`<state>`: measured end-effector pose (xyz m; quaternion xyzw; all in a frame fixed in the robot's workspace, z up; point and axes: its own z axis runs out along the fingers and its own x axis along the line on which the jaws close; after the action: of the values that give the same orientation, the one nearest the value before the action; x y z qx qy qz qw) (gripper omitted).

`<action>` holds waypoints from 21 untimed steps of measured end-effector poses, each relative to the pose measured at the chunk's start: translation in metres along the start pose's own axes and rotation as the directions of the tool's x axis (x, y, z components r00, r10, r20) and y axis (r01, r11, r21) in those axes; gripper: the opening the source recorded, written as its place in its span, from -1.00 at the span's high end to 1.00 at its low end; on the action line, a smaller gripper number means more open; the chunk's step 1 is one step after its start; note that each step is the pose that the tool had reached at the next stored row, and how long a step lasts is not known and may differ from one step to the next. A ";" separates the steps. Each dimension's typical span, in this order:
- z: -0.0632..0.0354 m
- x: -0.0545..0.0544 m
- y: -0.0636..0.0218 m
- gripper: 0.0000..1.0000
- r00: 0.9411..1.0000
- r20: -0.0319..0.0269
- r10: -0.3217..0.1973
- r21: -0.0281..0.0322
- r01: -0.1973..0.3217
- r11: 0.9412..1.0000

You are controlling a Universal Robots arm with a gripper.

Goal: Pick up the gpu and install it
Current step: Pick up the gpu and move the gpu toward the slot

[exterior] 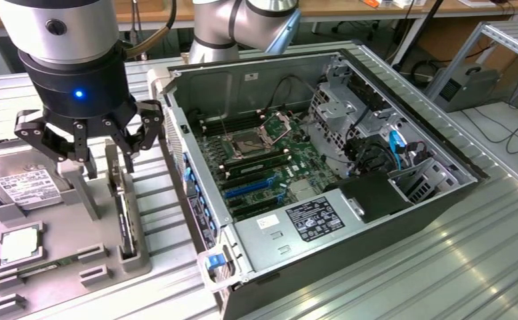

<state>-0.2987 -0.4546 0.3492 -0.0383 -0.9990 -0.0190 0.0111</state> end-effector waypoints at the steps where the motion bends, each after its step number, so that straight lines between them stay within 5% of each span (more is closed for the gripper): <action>1: 0.0008 0.000 0.0000 0.04 1.000 0.000 0.000 0.000 0.000 1.000; 21: 0.0324 -0.001 -0.0012 0.04 1.000 0.004 0.000 0.000 0.000 1.000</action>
<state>-0.2987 -0.4546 0.3168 -0.0383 -0.9990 -0.0191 0.0092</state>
